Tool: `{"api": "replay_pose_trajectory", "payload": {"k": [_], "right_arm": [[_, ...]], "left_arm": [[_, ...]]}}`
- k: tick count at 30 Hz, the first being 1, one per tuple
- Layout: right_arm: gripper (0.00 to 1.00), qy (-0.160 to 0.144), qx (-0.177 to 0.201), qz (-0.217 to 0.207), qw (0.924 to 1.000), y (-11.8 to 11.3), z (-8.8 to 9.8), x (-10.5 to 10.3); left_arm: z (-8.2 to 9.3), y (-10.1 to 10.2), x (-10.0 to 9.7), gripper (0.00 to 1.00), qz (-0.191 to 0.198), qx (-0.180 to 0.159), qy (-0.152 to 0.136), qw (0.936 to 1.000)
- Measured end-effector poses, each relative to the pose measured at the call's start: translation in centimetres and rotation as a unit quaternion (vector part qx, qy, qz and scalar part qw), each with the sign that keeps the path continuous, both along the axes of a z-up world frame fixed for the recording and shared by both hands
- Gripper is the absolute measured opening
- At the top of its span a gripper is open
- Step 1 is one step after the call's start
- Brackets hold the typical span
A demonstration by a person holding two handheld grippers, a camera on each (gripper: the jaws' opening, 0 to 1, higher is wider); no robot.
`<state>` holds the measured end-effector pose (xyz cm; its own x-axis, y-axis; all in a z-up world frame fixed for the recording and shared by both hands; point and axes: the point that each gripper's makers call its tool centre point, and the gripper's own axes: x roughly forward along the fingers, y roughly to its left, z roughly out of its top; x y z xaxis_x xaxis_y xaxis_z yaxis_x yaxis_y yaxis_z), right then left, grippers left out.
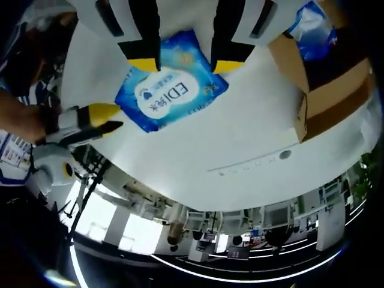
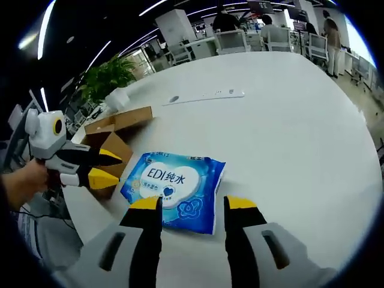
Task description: Operate the shoe box by opening the lid, removing the specified soft item, and placing it in the target area until the item is outside and the box remains undamaged.
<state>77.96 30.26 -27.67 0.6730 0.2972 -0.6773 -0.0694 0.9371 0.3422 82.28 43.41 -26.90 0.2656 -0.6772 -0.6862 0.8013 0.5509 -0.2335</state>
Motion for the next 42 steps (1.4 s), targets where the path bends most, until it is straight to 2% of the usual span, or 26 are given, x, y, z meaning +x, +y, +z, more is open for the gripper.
{"api": "replay_pose_trajectory", "payload": {"k": [7,12,19,22,26,32,42], "right_arm": [[0.39,-0.011,-0.004,0.001,0.9999,1.1,1.6,-0.2],[0.43,-0.017,-0.009,0.007,0.9998,2.4,2.6,-0.4],[0.45,-0.024,-0.02,0.025,0.9992,4.7,4.2,-0.8],[0.45,-0.026,-0.024,0.031,0.9989,5.6,4.7,-0.7],[0.44,-0.031,-0.03,0.039,0.9983,7.8,5.6,-0.4],[0.44,-0.036,-0.032,0.054,0.9974,10.9,6.2,0.1],[0.4,-0.048,-0.039,0.078,0.995,15.4,7.6,1.9]], "left_arm": [[1.9,1.0,-0.2,0.36,0.0,-0.014,-0.008,0.9999],[3.0,1.7,-0.7,0.38,-0.002,-0.025,-0.011,0.9996],[4.4,3.9,-0.9,0.41,-0.005,-0.042,-0.017,0.999],[5.1,5.3,-0.8,0.42,-0.002,-0.047,-0.022,0.9986],[5.7,7.9,-0.6,0.43,0.009,-0.052,-0.023,0.9983],[6.1,10.7,-0.5,0.44,0.018,-0.053,-0.027,0.9981],[7.1,15.4,0.4,0.44,0.037,-0.061,-0.034,0.9969]]}}
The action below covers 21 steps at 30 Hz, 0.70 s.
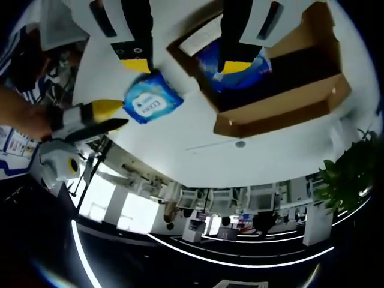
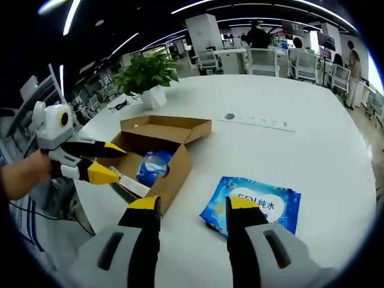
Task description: Operate the shoe box by opening the lid, removing the specified soft item, and placing it in the target area until the item is outside and the box remains undamaged.
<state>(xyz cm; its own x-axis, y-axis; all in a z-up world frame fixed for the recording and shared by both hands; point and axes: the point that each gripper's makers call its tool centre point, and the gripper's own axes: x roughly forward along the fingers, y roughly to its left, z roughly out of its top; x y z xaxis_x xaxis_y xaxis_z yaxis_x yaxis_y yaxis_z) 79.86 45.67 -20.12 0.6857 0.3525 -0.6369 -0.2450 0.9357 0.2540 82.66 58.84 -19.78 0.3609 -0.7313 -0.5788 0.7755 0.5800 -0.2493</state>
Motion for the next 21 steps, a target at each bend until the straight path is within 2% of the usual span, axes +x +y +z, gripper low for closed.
{"api": "replay_pose_trajectory", "payload": {"k": [9,21], "right_arm": [[0.38,0.0,-0.002,0.034,0.9994,4.8,-0.1,1.8],[0.37,0.004,-0.007,0.054,0.9985,8.7,-0.3,3.5]], "left_arm": [[-0.4,4.1,0.9,0.43,0.018,-0.005,0.008,0.9998],[-0.5,6.9,1.5,0.43,0.03,-0.012,0.011,0.9994]]}}
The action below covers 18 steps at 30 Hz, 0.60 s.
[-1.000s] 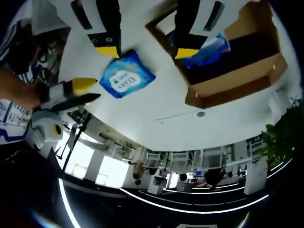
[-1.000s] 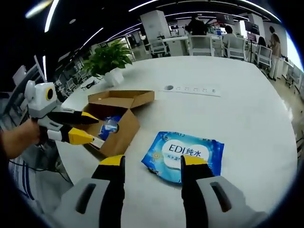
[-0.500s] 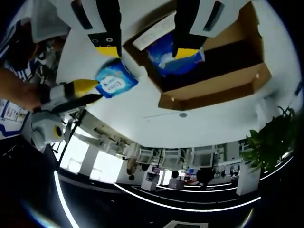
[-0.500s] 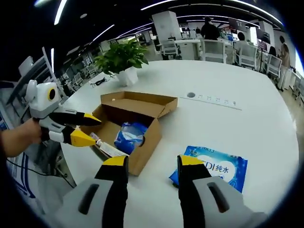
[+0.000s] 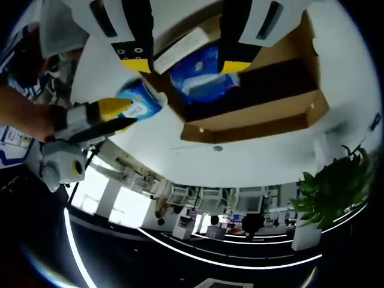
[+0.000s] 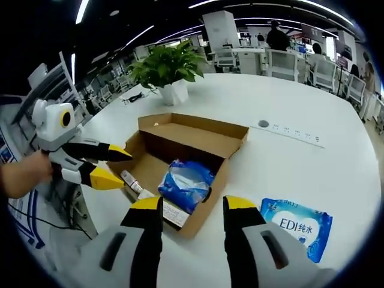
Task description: Operate the shoe box by opening the lid, removing the specified soft item, and placing it in the target area until the item is outside and the box remains undamaged.
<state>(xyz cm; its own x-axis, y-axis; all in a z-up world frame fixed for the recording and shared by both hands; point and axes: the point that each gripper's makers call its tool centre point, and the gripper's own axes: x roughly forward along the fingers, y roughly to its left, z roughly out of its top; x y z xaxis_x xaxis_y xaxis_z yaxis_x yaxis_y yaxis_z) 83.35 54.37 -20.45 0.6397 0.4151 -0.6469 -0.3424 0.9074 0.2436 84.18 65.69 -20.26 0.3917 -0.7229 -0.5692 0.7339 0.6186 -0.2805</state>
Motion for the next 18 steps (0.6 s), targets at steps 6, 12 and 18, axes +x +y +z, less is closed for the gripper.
{"api": "replay_pose_trajectory", "payload": {"k": [6,12,18], "right_arm": [[0.36,0.004,-0.001,0.002,1.0,0.9,-0.4,0.9],[0.35,0.007,-0.003,0.003,1.0,2.0,-0.8,1.5],[0.33,0.01,-0.009,0.003,0.9999,2.5,-1.5,2.4]], "left_arm": [[-0.2,1.0,0.7,0.43,0.002,-0.003,0.002,1.0],[-0.5,1.8,1.2,0.42,0.001,-0.003,0.005,1.0],[-0.6,2.1,1.3,0.42,0.0,-0.005,0.007,1.0]]}}
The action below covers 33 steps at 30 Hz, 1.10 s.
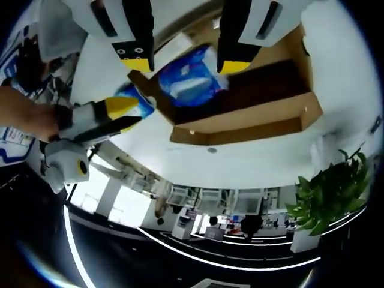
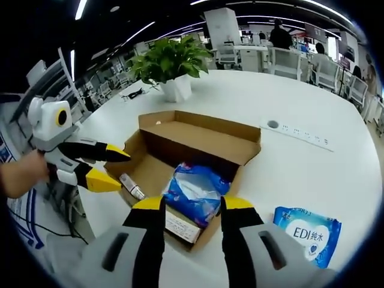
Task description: Operate the shoe box by opening the lid, removing the specified soft item, and placing it in the target area until the item is outside and the box remains undamaged.
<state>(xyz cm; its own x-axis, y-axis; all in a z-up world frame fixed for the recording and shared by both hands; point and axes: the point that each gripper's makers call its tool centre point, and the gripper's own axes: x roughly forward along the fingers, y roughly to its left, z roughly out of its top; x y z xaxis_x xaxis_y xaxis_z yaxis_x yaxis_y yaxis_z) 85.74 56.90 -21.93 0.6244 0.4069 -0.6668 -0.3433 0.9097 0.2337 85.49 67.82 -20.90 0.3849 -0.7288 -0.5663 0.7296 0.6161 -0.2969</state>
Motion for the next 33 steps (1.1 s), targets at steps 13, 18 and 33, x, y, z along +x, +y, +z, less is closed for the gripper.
{"api": "replay_pose_trajectory", "payload": {"k": [13,18,33], "right_arm": [[0.31,0.008,-0.011,0.011,0.9999,1.1,-1.6,1.6],[0.31,0.01,-0.019,0.017,0.9996,1.1,-2.7,2.7],[0.24,0.015,-0.041,0.036,0.9984,0.9,-5.0,4.8]], "left_arm": [[-1.0,-0.1,0.9,0.41,-0.009,-0.001,0.005,0.9999],[-1.4,-0.2,1.3,0.41,-0.013,0.0,0.008,0.9999],[-2.4,-0.9,2.0,0.41,-0.02,-0.003,0.021,0.9996]]}}
